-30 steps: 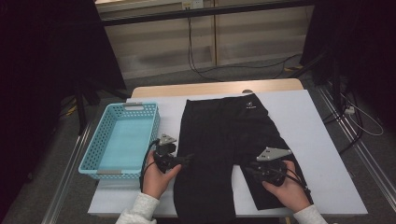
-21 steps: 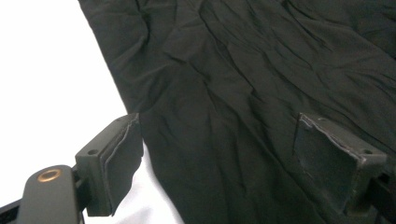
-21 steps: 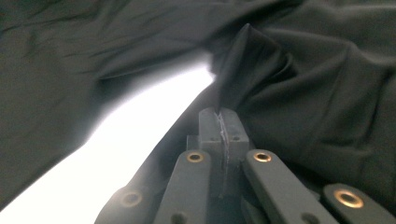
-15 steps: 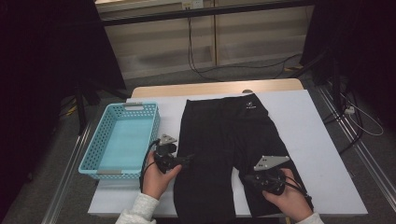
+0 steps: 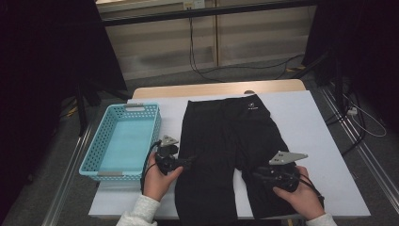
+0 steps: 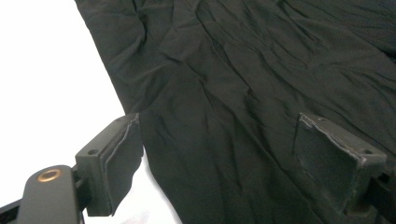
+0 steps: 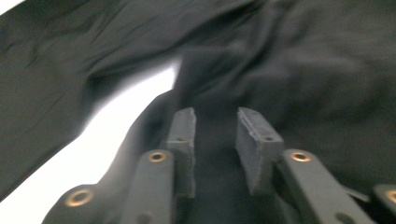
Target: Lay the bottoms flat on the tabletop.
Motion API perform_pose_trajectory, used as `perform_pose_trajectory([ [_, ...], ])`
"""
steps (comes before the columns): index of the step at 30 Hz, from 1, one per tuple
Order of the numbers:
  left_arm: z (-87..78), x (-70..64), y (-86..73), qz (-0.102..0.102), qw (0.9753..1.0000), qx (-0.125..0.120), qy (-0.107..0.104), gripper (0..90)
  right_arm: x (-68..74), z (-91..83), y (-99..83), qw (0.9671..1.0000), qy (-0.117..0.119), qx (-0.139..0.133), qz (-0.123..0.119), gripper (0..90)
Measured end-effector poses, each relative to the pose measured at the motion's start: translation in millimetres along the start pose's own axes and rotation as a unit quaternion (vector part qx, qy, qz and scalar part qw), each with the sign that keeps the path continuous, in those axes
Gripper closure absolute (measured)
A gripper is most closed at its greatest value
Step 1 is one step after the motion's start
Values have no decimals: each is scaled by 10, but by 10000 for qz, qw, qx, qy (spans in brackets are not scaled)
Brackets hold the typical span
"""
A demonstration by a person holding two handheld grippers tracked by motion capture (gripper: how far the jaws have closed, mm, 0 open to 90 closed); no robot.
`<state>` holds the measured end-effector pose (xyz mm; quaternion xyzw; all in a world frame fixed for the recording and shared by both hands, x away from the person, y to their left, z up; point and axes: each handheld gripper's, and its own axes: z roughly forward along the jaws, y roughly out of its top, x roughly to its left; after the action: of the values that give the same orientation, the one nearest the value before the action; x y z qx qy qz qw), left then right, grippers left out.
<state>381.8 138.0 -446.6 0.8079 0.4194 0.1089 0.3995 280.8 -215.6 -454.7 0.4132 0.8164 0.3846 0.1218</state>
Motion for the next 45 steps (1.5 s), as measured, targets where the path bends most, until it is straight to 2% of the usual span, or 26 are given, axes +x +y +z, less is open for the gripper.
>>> perform_pose_trajectory([
  [2, -8, -2, 4, -4, 10000, -6, -14, 163, 76, 70, -3, 9996, -30, 137, -230, 684],
  [3, -12, 0, 7, 10, 10000, 3, -27, 163, 116, 99, -10, 9995, -6, 93, -312, 675],
  [6, -19, -4, 7, -14, 10000, -15, -35, 163, 246, 131, 13, 9983, 200, 157, -529, 639],
  [8, -25, 1, 9, -16, 10000, -31, -24, 163, 295, 125, 26, 9969, 339, 257, -657, 657],
  [10, -35, 1, 12, -40, 10000, -45, -29, 163, 255, 83, 38, 9975, 408, 190, -546, 655],
  [11, -38, 6, 13, -12, 10000, -43, -36, 163, 212, 50, 43, 9983, 328, 100, -463, 646],
  [14, -39, 6, 15, -23, 10000, -49, -36, 163, 27, -49, 42, 9996, -167, -145, -201, 601],
  [17, -41, 10, 14, -30, 10000, -30, -22, 163, -179, -110, -12, 9966, -801, -200, -3, 591],
  [20, -39, 17, 11, -43, 10000, -25, -26, 163, -373, -177, -96, 9907, -1337, -137, 193, 589],
  [21, -42, 23, 10, -28, 10000, 3, -32, 163, -438, -213, -124, 9878, -1517, -133, 315, 589],
  [23, -35, 27, 8, -34, 10000, -2, -1, 162, -548, -290, -172, 9796, -1887, -194, 661, 588],
  [25, -17, 30, -2, -58, 10000, -28, 29, 161, -619, -321, -203, 9756, -2021, -198, 832, 586],
  [28, -14, 36, -6, -45, 10000, 4, 30, 160, -674, -279, -247, 9751, -2038, -67, 878, 592],
  [30, -19, 30, -2, -56, 10000, -17, 38, 160, -701, -274, -254, 9767, -1913, -129, 968, 648],
  [31, -23, 28, -1, -59, 10000, -7, 57, 160, -709, -279, -253, 9777, -1829, -137, 1026, 725],
  [32, -32, 34, 0, -22, 10000, 34, 78, 160, -720, -291, -263, 9795, -1721, -152, 1035, 855],
  [33, -33, 31, -1, -37, 10000, 9, 92, 159, -726, -303, -275, 9815, -1578, -162, 1073, 889],
  [36, -30, 30, -10, 32, 9999, 69, 146, 157, -747, -357, -306, 9819, -1450, -156, 1208, 898],
  [38, -19, 22, -19, -62, 9999, 48, 134, 156, -749, -414, -334, 9819, -1461, -128, 1202, 898],
  [40, -23, 26, -18, -18, 9998, 98, 146, 154, -764, -442, -372, 9822, -1414, -134, 1232, 896],
  [41, -23, 23, -22, -59, 9998, 90, 151, 152, -767, -451, -381, 9815, -1418, -146, 1281, 896],
  [43, -26, 19, -25, -54, 9998, 107, 135, 148, -756, -453, -370, 9823, -1396, -116, 1244, 890],
  [44, -27, 16, -26, -76, 9998, 102, 140, 146, -746, -446, -364, 9835, -1364, -112, 1185, 866],
  [45, -28, 15, -28, -82, 9998, 106, 137, 142, -731, -433, -352, 9849, -1314, -104, 1121, 778],
])
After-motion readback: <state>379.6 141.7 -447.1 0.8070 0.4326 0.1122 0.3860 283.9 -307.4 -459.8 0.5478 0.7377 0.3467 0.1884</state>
